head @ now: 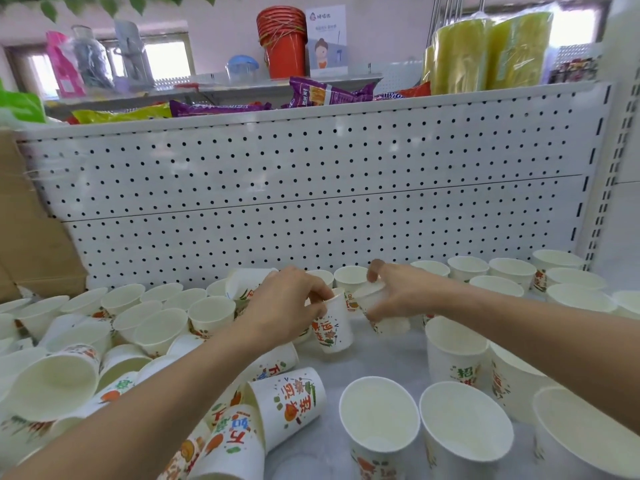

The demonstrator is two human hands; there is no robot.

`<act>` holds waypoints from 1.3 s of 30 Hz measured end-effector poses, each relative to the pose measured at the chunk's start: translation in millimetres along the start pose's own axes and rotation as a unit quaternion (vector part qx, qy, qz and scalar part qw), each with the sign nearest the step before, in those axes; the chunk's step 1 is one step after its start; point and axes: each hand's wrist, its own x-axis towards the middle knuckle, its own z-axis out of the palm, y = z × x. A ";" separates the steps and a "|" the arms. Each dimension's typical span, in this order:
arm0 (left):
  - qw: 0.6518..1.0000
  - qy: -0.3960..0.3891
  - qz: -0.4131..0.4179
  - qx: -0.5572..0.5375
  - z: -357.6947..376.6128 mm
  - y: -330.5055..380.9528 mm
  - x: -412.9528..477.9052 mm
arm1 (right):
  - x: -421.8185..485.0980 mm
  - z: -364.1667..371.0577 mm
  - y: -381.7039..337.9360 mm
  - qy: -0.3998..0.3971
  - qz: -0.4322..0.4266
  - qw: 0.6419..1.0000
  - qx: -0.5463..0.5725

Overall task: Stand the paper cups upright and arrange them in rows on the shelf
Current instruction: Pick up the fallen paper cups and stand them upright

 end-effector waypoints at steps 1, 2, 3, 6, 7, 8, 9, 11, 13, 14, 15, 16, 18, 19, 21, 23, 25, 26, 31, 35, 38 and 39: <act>1.000 0.004 0.008 0.009 0.5 2.0 -0.3 | -2.2 -0.6 2.3 0.010 -0.008 1.000 -0.017; 1.000 0.003 0.014 0.014 1.9 3.8 0.0 | -4.2 -0.6 5.0 0.022 -0.014 0.999 -0.030; 1.000 -0.002 0.019 0.017 3.6 5.6 0.8 | -5.6 -0.1 8.0 0.032 -0.018 0.999 -0.037; 0.999 -0.016 0.031 0.033 12.2 8.1 5.0 | -9.6 1.5 16.2 0.036 -0.018 0.997 -0.060; 0.999 -0.016 0.034 0.036 14.7 8.2 6.8 | -10.7 1.1 18.1 0.035 -0.018 0.997 -0.070; 0.998 -0.016 0.039 0.037 17.1 8.1 8.8 | -11.6 0.6 19.9 0.034 -0.019 0.996 -0.079; 0.998 -0.018 0.046 0.037 18.9 8.3 10.5 | -12.5 -0.3 21.3 0.031 -0.019 0.996 -0.088; 0.997 -0.038 0.055 0.041 20.3 9.8 12.7 | -14.2 -1.7 23.5 0.020 -0.016 0.994 -0.103; 0.998 -0.044 0.048 0.022 13.9 9.2 12.3 | -15.8 -2.6 25.0 0.014 -0.008 0.994 -0.110; 0.999 -0.034 0.031 -0.011 5.9 6.8 10.8 | -16.8 -3.6 25.5 0.015 -0.004 0.994 -0.110; 0.998 -0.018 0.008 -0.054 -4.5 3.1 8.2 | -18.8 -5.6 24.8 0.019 -0.004 0.993 -0.112; 0.996 0.000 -0.016 -0.091 -15.7 -3.4 3.9 | -21.1 -8.2 23.8 0.027 -0.007 0.993 -0.113; 0.993 0.022 -0.054 -0.107 -36.2 -19.2 -9.6 | -26.6 -14.5 18.2 0.054 -0.032 0.994 -0.094; 0.993 0.022 -0.066 -0.096 -43.2 -28.8 -18.6 | -28.1 -16.9 13.1 0.069 -0.055 0.993 -0.078; 0.994 -0.005 -0.080 -0.074 -49.9 -44.9 -38.0 | -28.2 -17.6 -1.9 0.082 -0.109 0.989 -0.055; 0.994 -0.043 -0.085 -0.062 -48.5 -56.7 -54.0 | -23.4 -11.4 -21.4 0.073 -0.158 0.984 -0.049; 0.992 -0.059 -0.091 -0.059 -46.8 -64.5 -64.6 | -14.8 -1.2 -41.9 0.064 -0.196 0.976 -0.062; 0.992 -0.061 -0.096 -0.058 -47.2 -67.3 -68.3 | -9.6 4.2 -50.9 0.063 -0.211 0.973 -0.074; 0.988 -0.091 -0.109 -0.056 -46.1 -72.3 -70.4 | 15.2 23.3 -77.2 0.067 -0.250 0.951 -0.170; 0.985 -0.120 -0.122 -0.029 -31.4 -64.5 -49.5 | 23.5 31.4 -80.5 0.065 -0.261 0.945 -0.184; 0.974 -0.175 -0.142 0.012 -19.1 -58.7 -33.3 | 25.3 31.3 -78.6 0.075 -0.256 0.946 -0.181; 0.969 -0.194 -0.148 0.026 -15.5 -56.4 -29.9 | 25.3 30.4 -77.9 0.074 -0.256 0.947 -0.179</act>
